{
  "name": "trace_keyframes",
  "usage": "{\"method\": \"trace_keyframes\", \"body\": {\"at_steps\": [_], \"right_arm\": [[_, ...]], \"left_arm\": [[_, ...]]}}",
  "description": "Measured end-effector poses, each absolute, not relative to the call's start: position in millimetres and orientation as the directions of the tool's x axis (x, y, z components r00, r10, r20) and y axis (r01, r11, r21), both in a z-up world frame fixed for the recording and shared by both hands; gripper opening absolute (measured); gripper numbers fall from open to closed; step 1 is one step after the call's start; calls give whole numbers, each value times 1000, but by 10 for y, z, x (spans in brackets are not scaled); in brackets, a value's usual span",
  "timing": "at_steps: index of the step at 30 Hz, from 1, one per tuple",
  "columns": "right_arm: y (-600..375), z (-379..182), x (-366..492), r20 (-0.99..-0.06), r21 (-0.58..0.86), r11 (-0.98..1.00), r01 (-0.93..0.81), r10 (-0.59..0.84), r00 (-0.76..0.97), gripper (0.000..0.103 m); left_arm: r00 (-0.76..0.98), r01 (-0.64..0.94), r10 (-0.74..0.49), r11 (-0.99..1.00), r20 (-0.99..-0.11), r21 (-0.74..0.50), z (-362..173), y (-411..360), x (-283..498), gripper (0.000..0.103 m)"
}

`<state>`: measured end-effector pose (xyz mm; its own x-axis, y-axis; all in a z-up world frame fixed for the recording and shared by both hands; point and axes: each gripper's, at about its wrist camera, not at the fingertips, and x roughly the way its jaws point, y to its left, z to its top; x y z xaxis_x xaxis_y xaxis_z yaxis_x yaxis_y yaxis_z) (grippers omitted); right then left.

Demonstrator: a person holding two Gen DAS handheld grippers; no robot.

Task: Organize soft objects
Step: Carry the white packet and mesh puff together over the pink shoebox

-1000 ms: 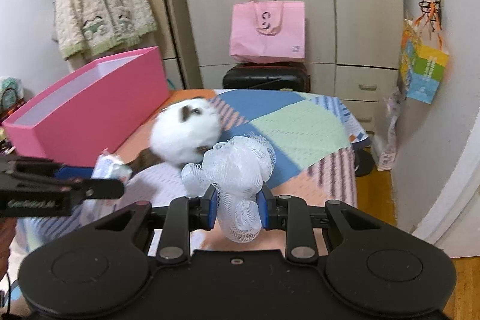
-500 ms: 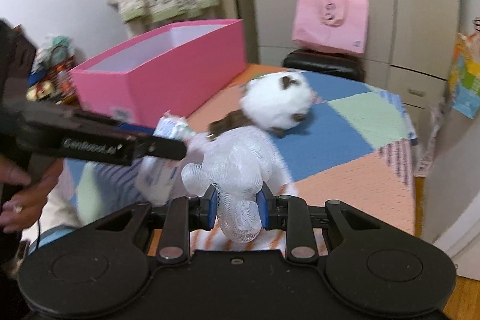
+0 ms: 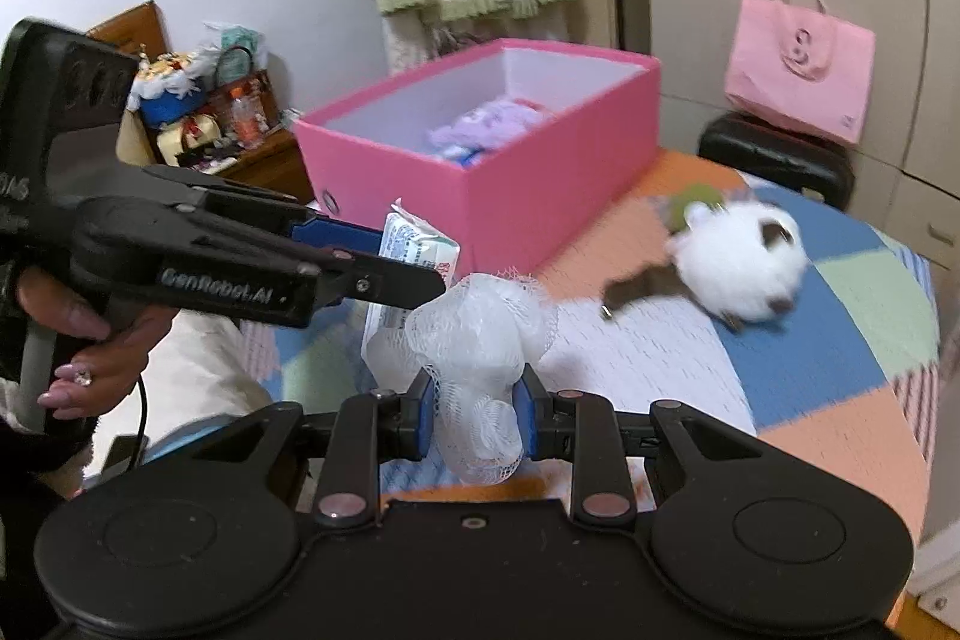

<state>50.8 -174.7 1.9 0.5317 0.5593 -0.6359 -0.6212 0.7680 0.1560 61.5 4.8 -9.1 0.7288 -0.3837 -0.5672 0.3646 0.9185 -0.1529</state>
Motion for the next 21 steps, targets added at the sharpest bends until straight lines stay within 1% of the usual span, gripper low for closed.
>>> {"method": "trace_keyframes", "body": {"at_steps": [4,10,17,21], "right_arm": [[-1611,84,614,-616,194,762,-618,585,528,32],[-1397,270,708,-585,192,740,-645,614,530,32],[-1137,596,958,-529,138,736,-663,621,579,34],[-1014,693,1149,-500,145,725,-673,641,583,34]], "left_arm": [[759,348,-361,928,-542,-131,34,196,584,39],[795,348,-347,933,-497,-95,261,418,599,39],[857,297,-309,950,-412,-95,538,633,810,39],[866,271,-287,958,-410,-99,606,761,1037,39]]}}
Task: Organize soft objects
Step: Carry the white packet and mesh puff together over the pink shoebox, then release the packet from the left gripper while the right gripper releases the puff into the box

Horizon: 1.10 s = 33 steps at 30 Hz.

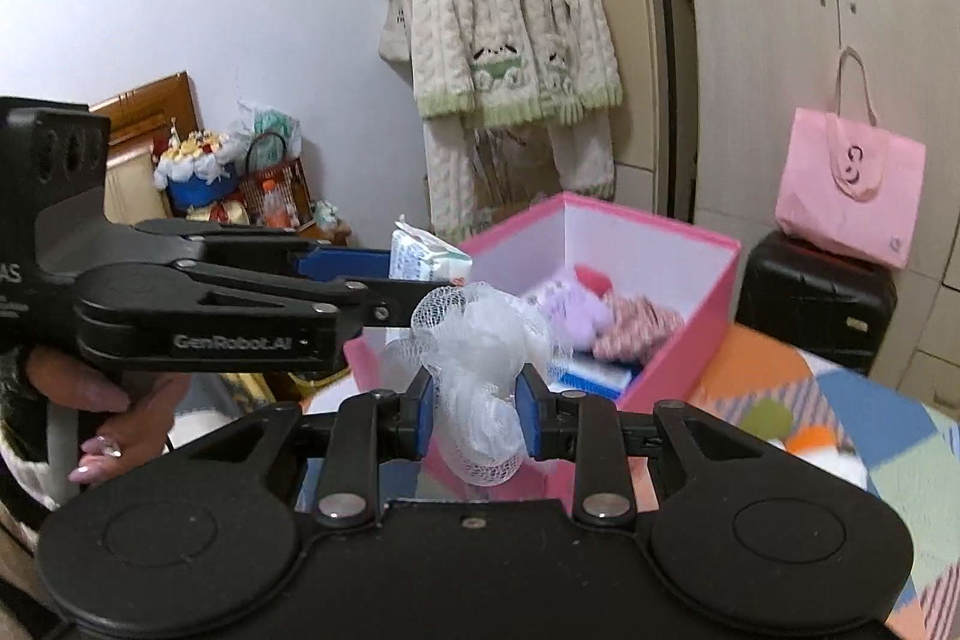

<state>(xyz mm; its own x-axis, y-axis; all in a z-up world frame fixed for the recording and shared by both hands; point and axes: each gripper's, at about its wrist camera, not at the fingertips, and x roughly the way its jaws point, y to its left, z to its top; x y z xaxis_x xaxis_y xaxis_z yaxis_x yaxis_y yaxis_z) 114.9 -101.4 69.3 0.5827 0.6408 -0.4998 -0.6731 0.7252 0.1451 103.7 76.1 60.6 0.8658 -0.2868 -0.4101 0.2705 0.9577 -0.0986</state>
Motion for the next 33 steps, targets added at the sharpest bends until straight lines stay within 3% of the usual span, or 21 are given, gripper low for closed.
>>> {"method": "trace_keyframes", "body": {"at_steps": [6,16,27,31,33], "right_arm": [[-792,559,1464,-508,155,732,-663,635,582,34],[-495,237,2087,-617,167,745,-646,590,521,33],[-261,135,2232,-718,38,726,-687,498,487,35],[-253,121,2214,-730,2,737,-676,463,502,49],[-272,130,2201,-724,8,742,-671,467,508,54]], "left_arm": [[850,228,-249,968,-464,-102,465,846,1439,39],[788,181,-211,977,-578,-111,84,1019,1970,39],[770,173,-103,984,-630,50,-28,930,2087,40],[786,161,-73,983,-614,89,20,922,2031,46],[798,163,-79,983,-597,88,77,931,2000,54]]}}
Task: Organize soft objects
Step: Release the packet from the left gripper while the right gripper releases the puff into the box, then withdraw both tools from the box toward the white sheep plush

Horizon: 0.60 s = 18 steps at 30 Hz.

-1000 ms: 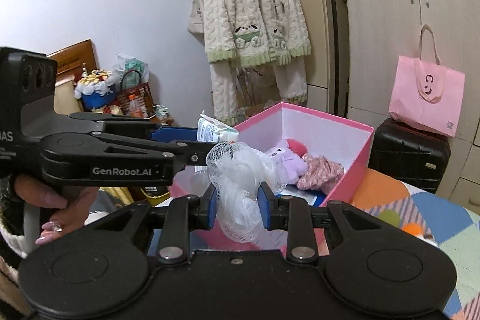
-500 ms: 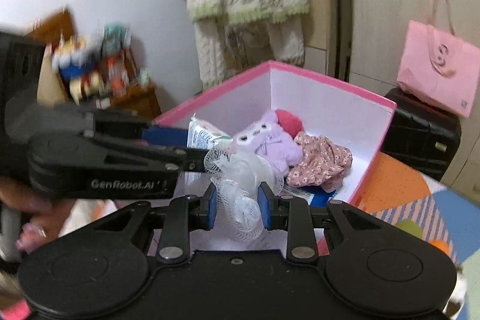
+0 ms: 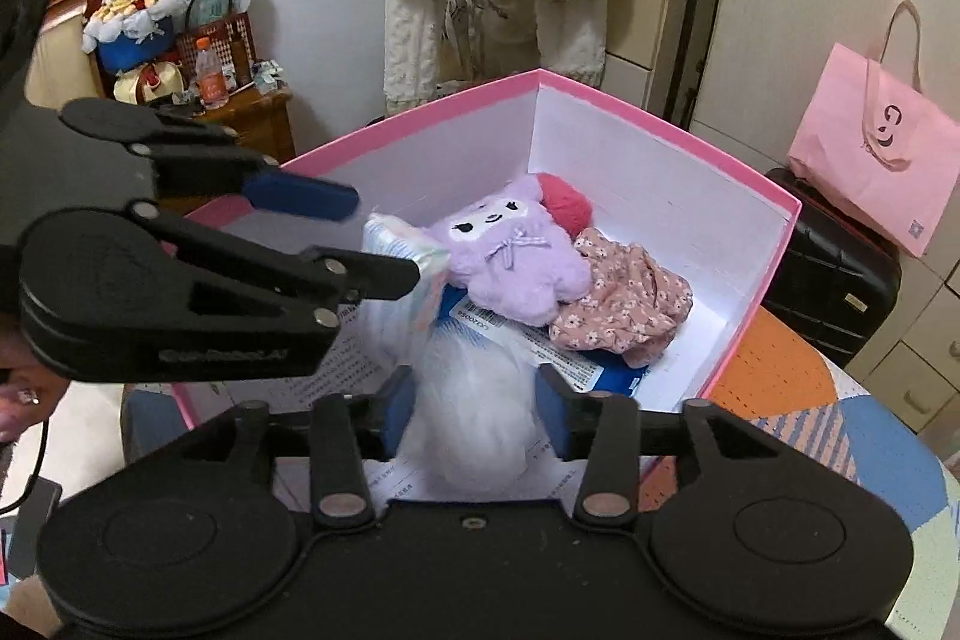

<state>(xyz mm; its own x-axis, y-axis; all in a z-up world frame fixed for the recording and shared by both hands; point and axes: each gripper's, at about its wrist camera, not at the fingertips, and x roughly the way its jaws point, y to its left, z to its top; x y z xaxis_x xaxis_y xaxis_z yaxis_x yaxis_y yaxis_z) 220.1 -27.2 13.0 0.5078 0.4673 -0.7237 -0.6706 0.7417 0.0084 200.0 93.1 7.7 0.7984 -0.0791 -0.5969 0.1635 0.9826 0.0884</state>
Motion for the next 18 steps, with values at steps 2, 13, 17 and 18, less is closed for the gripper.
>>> {"method": "trace_keyframes", "body": {"at_steps": [2,13,17,18], "right_arm": [[-285,144,2169,-712,3,748,-664,467,524,56],[-490,403,1766,-651,-36,774,-632,462,602,81],[-577,487,1582,-633,-53,783,-619,453,628,81],[-609,510,1532,-628,-55,784,-618,454,632,81]], "left_arm": [[806,169,-92,983,-585,78,135,934,1937,56],[843,213,-135,973,-521,92,423,830,1394,68],[847,232,-150,967,-510,102,524,791,1206,71],[850,234,-150,966,-505,108,550,777,1163,71]]}}
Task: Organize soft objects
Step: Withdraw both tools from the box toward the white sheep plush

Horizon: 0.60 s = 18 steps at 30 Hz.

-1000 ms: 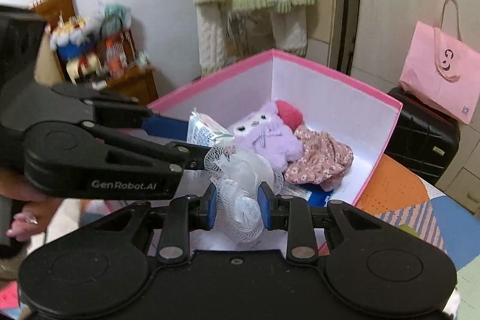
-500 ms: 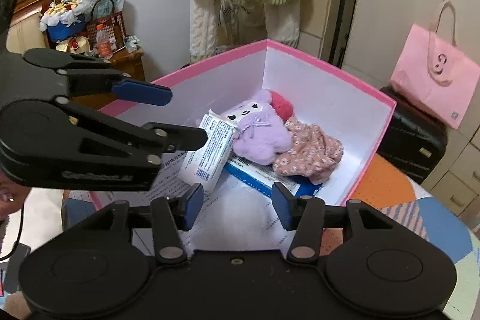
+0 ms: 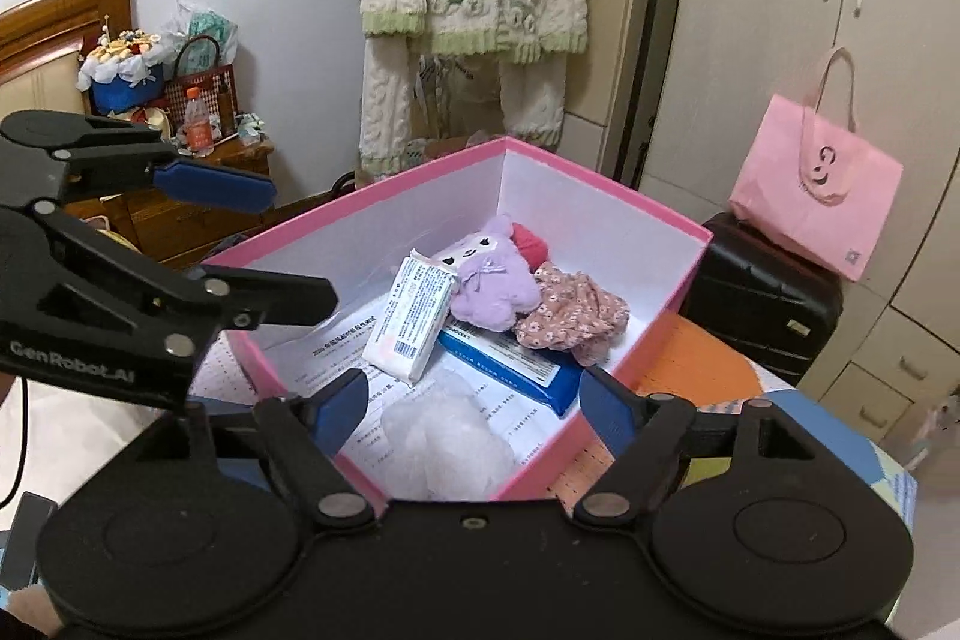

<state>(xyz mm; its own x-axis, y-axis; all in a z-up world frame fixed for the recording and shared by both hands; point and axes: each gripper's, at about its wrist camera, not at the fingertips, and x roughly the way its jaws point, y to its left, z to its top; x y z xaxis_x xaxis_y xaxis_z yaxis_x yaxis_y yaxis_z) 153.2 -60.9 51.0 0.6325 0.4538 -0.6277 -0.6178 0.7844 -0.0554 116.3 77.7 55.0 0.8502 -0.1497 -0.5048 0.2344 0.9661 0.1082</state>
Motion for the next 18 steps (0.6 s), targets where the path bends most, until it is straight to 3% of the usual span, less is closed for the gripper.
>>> {"method": "trace_keyframes", "body": {"at_steps": [9,18], "right_arm": [[-954,672,1044,-587,-91,795,-599,444,678,84],[-1493,654,678,-532,-65,829,-556,443,721,86]], "left_arm": [[862,276,-178,950,-474,146,730,590,802,78],[803,403,-282,906,-525,128,687,155,660,81]]}}
